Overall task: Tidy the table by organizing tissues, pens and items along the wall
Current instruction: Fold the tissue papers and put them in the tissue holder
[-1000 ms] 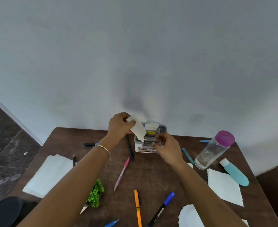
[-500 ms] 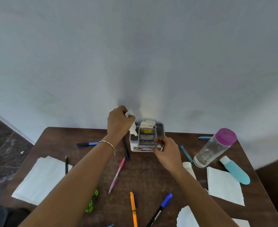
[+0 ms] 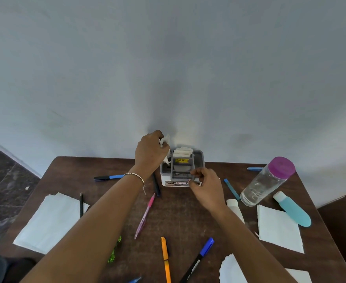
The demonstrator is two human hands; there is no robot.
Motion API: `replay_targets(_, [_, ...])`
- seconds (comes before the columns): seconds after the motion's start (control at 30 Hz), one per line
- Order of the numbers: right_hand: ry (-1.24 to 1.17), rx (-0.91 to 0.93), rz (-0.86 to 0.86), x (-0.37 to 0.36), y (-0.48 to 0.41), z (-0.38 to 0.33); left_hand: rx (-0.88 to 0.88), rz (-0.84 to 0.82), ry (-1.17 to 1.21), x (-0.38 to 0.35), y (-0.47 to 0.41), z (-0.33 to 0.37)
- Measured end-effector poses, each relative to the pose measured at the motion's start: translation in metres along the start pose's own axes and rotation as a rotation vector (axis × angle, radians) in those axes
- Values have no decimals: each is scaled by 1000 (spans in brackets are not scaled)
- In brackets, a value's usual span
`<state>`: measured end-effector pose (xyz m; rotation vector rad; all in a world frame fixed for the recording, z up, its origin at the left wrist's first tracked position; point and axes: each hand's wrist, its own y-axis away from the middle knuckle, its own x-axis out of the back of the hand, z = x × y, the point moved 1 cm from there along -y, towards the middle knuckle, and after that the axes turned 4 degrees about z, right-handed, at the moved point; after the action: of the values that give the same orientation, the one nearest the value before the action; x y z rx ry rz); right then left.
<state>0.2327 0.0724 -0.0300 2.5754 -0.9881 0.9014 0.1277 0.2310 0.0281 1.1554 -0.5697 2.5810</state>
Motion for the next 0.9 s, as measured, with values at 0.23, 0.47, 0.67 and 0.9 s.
replay_targets(0.23, [15, 3, -3, -2, 0, 0, -120, 13, -187, -6, 4, -5])
replay_targets(0.47, [28, -6, -12, -2, 0, -2, -46, -34, -126, -10, 14, -15])
replay_targets(0.67, [27, 13, -28, 0, 8, -11, 112, 19, -34, 11, 35, -19])
replay_targets(0.9, [-53, 117, -57, -26, 36, -41, 290, 102, -3, 67, 91, -76])
